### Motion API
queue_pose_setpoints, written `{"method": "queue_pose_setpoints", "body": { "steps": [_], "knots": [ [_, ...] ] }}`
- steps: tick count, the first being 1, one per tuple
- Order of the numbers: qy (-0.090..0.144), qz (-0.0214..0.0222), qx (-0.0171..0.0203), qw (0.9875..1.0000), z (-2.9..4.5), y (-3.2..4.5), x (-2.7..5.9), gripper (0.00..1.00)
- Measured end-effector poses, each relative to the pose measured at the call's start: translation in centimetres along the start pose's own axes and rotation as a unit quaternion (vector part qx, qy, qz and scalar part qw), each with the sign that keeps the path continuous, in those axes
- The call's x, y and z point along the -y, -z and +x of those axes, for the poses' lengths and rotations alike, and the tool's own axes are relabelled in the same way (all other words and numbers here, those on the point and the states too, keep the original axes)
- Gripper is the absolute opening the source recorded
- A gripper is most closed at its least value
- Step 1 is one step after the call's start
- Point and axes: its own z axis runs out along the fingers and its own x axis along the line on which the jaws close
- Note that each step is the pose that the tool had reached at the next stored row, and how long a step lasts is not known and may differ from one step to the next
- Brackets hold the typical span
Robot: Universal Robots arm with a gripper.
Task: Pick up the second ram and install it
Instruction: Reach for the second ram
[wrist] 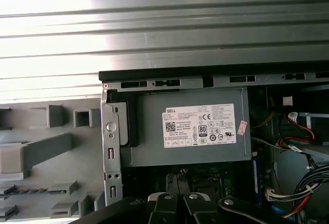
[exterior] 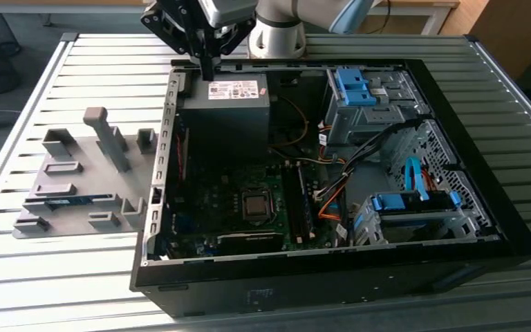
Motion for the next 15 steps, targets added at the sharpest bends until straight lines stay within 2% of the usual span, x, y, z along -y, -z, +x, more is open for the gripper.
{"method": "queue_pose_setpoints", "body": {
  "steps": [15],
  "knots": [
    [0.000,0.0002,-0.0027,1.0000,0.69,-0.19,0.06,0.11]
  ]
}}
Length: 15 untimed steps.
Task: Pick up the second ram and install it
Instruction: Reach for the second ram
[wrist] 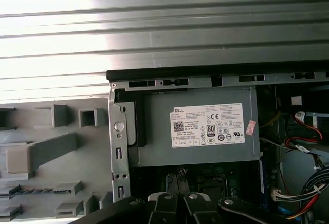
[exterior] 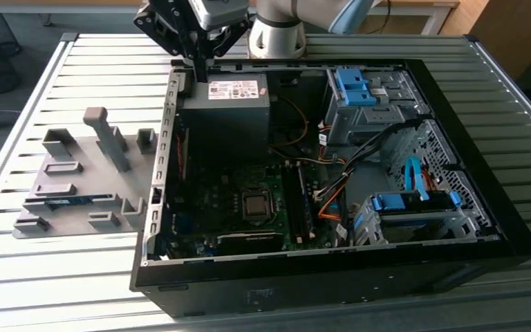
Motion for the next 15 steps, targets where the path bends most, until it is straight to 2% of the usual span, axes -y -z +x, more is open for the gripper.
{"method": "queue_pose_setpoints", "body": {
  "steps": [15],
  "knots": [
    [0.000,0.0001,-0.0024,1.0000,0.61,-0.20,0.05,0.11]
  ]
}}
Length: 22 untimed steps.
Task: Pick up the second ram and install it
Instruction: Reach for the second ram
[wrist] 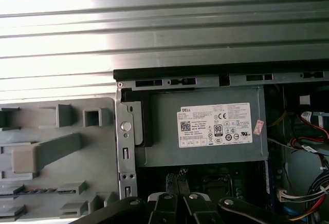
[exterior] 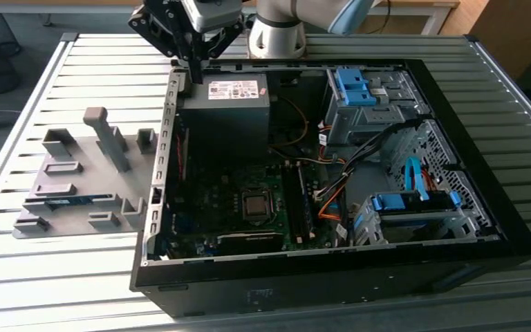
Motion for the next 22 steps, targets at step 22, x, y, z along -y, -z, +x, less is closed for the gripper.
{"method": "queue_pose_setpoints", "body": {
  "steps": [22],
  "knots": [
    [0.000,0.0002,-0.0018,1.0000,1.76,-0.23,0.15,0.11]
  ]
}}
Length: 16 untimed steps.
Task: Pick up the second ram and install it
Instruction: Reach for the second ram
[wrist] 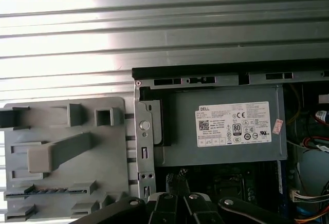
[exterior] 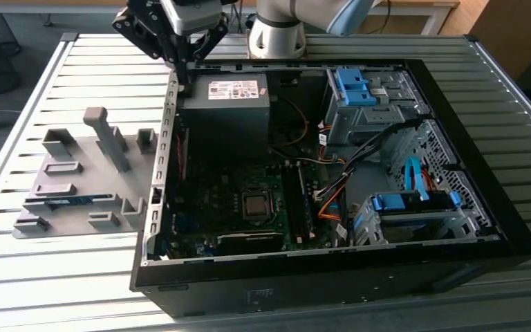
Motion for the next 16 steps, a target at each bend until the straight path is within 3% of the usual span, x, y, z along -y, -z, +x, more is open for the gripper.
{"method": "queue_pose_setpoints", "body": {
  "steps": [6,16],
  "knots": [
    [0.000,0.0000,-0.0004,1.0000,0.61,-0.06,0.05,0.11],
    [0.000,0.0001,-0.0015,1.0000,1.01,-0.15,0.08,0.11]
  ]
}}
